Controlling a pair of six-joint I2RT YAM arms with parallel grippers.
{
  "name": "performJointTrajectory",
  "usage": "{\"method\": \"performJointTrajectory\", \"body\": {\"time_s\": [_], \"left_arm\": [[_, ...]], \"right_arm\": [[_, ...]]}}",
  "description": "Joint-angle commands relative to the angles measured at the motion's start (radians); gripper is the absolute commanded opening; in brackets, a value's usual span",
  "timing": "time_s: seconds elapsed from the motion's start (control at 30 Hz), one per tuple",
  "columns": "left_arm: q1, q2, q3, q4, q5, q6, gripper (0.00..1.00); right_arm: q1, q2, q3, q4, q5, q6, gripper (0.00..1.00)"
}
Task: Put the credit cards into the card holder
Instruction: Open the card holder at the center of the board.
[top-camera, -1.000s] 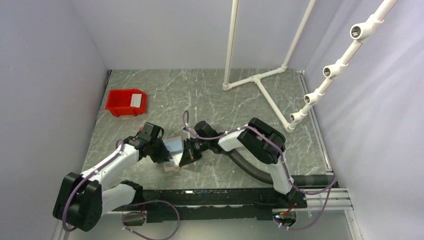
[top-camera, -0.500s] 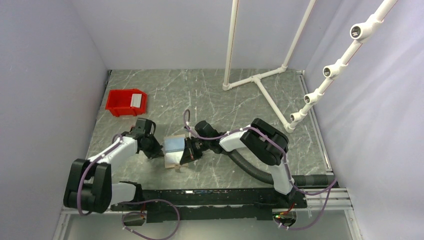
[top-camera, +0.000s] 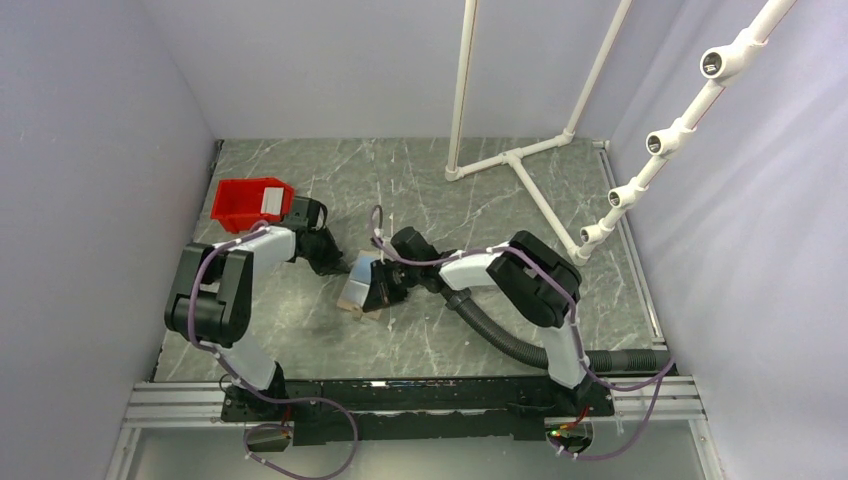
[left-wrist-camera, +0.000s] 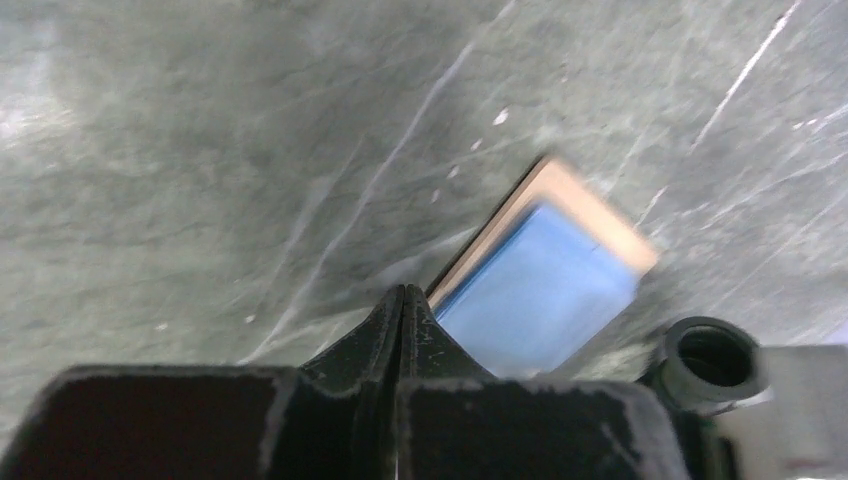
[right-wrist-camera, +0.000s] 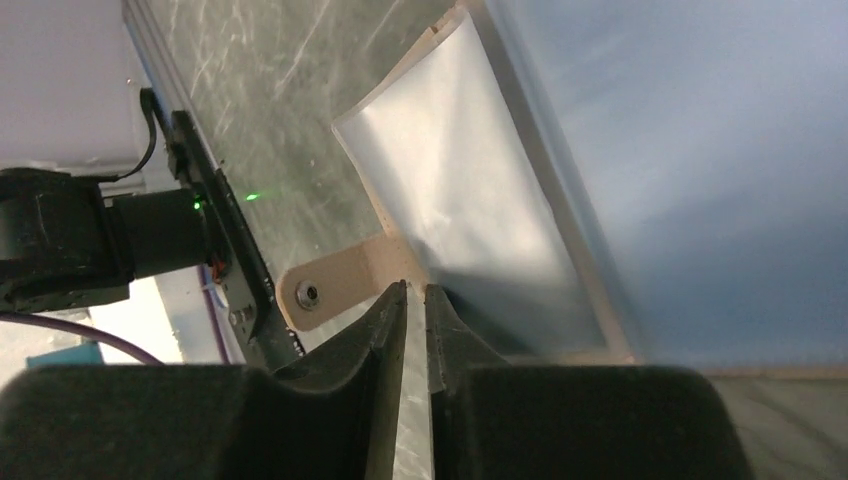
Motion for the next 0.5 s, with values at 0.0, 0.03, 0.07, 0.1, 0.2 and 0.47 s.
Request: {"method": "performJointTrajectory", "body": {"time_s": [0.0,0.03,0.07,0.1,0.2,0.47], "left_arm": [[0.02,-0.081,0.026,-0.162,-0.044,0.112,0.1],[0.024,-0.119,0.028,-0.19,-0.043,0.126,0.14],[0.029,-0.155,0.028,-0.217,-0.036,0.137,0.18],[0.034,-0.199,0.025,-0.236,-0.026,0.145,0.23],[0.059,-0.312,0.021,-0.285,0.011,0.152,0.41],[0.094,-0.496,0.081,-0.422,0.053,0.149,0.65]], "right_arm": [[-0.04,-0.08,0.045,-0.154,0.055,-0.11,0.21],[-0.043,-0.102,0.05,-0.18,0.056,-0.123,0.25],[-0.046,-0.121,0.052,-0.194,0.052,-0.136,0.29],[-0.048,-0.138,0.054,-0.205,0.046,-0.146,0.32],[-0.048,-0.148,0.081,-0.235,0.019,-0.184,0.39],[-0.008,-0.068,0.156,-0.256,-0.018,-0.204,0.34]]}}
